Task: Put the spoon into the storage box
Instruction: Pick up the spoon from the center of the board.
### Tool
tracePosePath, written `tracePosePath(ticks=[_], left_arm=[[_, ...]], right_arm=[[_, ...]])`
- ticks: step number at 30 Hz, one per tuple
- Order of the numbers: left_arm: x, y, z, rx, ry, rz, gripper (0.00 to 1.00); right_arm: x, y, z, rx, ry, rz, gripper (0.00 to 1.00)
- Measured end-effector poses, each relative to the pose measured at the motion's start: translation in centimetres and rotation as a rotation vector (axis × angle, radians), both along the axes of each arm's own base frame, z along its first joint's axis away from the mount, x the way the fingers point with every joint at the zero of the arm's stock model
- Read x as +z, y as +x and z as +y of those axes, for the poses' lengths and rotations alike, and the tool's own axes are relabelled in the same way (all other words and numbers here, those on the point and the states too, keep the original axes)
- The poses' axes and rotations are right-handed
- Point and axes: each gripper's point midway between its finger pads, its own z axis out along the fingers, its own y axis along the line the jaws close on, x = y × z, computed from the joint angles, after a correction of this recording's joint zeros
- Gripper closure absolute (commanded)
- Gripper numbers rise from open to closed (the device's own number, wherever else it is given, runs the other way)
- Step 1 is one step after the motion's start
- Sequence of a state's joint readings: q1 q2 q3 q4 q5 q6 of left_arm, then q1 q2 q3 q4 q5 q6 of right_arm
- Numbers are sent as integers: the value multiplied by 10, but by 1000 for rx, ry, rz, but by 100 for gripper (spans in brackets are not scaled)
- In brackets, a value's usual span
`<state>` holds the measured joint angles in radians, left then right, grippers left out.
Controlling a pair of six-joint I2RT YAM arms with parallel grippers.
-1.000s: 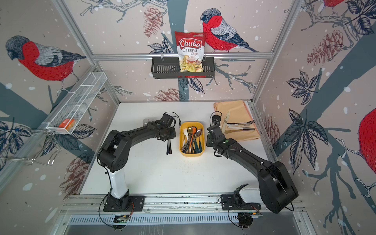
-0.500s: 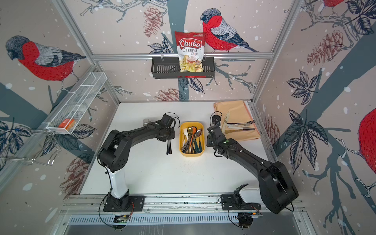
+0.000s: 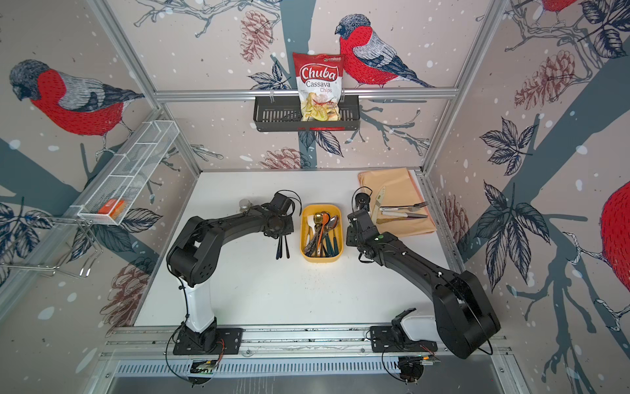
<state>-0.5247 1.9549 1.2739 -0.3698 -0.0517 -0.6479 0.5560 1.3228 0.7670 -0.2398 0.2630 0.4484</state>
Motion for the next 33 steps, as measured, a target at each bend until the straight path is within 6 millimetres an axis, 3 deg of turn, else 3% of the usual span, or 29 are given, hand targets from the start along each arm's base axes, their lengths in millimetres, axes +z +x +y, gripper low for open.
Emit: tracePosePath(ticks=[8,24,33], left_arm=[[-5,0,0,-1,7,9,78],[-12,24,-2,-24,133,-20,86],[-16,22,1,-45,188,-9,93]], right_arm=[[-1,0,0,-1,1,2,55],[-6,0,0,-2,1,3,55],[-11,0,-3,-10,10,0,55]])
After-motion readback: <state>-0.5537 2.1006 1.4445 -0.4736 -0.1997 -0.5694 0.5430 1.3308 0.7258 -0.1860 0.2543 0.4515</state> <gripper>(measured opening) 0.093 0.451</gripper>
